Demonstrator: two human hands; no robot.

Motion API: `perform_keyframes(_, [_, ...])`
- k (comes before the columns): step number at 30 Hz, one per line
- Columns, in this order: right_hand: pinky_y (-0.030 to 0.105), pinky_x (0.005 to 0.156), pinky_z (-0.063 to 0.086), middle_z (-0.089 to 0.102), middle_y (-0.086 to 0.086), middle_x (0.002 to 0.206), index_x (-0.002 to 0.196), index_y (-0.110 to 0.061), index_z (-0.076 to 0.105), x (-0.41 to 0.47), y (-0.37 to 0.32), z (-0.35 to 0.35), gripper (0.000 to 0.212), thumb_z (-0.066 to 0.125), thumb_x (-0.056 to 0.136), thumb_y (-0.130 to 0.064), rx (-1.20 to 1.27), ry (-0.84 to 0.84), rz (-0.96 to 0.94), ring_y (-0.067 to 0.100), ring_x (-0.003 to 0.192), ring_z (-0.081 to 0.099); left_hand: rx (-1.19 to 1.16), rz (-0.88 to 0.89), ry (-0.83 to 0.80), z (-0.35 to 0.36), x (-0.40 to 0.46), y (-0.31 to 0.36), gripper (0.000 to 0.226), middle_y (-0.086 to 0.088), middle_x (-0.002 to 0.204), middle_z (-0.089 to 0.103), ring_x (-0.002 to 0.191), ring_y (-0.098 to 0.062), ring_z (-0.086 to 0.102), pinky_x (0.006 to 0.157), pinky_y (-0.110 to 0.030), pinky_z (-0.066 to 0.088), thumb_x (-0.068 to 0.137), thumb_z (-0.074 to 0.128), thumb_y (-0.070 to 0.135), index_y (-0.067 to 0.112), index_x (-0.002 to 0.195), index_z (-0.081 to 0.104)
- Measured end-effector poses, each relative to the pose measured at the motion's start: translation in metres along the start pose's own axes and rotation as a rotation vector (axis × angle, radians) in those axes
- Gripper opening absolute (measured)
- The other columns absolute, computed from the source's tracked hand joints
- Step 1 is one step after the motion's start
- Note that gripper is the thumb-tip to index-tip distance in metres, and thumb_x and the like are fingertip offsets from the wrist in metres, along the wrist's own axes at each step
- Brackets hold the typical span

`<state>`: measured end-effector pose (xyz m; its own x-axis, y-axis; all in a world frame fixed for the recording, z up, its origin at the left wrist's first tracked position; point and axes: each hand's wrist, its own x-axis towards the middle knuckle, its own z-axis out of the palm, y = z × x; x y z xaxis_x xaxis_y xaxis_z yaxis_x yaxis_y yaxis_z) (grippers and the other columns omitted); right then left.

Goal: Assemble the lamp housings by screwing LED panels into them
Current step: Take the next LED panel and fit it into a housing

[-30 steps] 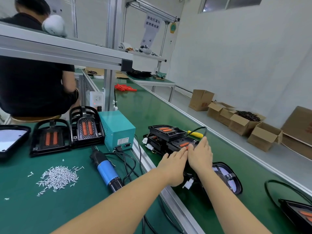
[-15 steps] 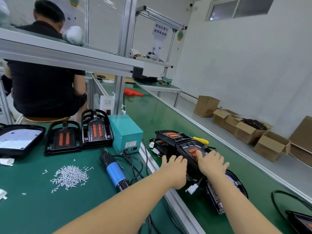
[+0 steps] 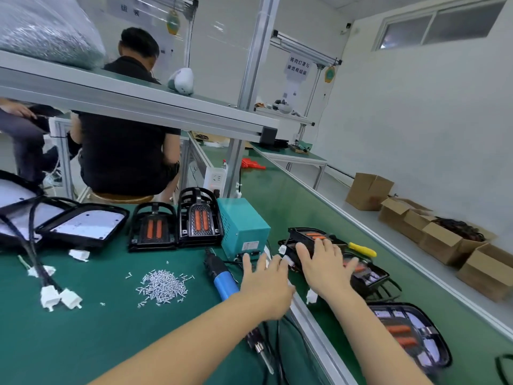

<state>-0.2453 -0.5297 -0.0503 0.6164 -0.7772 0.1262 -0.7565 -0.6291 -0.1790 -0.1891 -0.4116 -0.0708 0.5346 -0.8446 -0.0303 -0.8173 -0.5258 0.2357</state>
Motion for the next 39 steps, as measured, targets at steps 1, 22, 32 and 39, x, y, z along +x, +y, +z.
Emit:
perform_keyframes(1, [0.059,0.115,-0.002,0.013,0.003,0.164,0.155,-0.019,0.021,-0.004,-0.011,0.004,0.066,0.018,0.101,-0.057,0.017,-0.018,-0.034,0.022,0.15,0.007,-0.001,-0.029,0.013,-0.002,-0.006,-0.011,0.059,0.0,0.161,-0.004,0.147,-0.028,-0.009,0.112,-0.057,-0.014,0.103,0.023,0.038,0.016,0.152,0.0])
perform_keyframes(22, [0.057,0.115,-0.009,0.006,-0.001,0.165,0.156,-0.027,0.012,-0.107,-0.237,0.072,0.063,0.019,0.101,-0.057,0.152,-0.282,-0.561,0.017,0.151,0.002,0.1,-0.538,0.165,-0.013,-0.158,-0.212,0.059,0.003,0.161,-0.006,0.147,-0.023,-0.008,0.114,-0.055,-0.007,0.102,0.023,0.042,0.024,0.152,-0.003])
perform_keyframes(32, [0.058,0.115,-0.009,0.023,-0.004,0.158,0.152,-0.024,0.026,-0.142,-0.31,0.112,0.054,0.034,0.101,-0.04,0.227,-0.343,-0.753,0.014,0.146,0.016,0.104,-0.761,0.207,0.028,-0.226,-0.287,0.056,0.006,0.16,0.003,0.147,-0.018,0.0,0.116,-0.05,0.002,0.101,0.021,0.045,0.025,0.152,0.008])
perform_keyframes(39, [0.057,0.116,-0.008,0.028,-0.007,0.155,0.153,-0.025,0.022,-0.142,-0.358,0.107,0.054,0.038,0.102,-0.038,0.256,-0.194,-0.826,0.015,0.146,0.016,0.101,-0.75,0.268,0.042,-0.231,-0.297,0.057,0.003,0.161,0.001,0.147,-0.019,-0.003,0.116,-0.047,0.001,0.1,0.015,0.048,0.025,0.152,0.009])
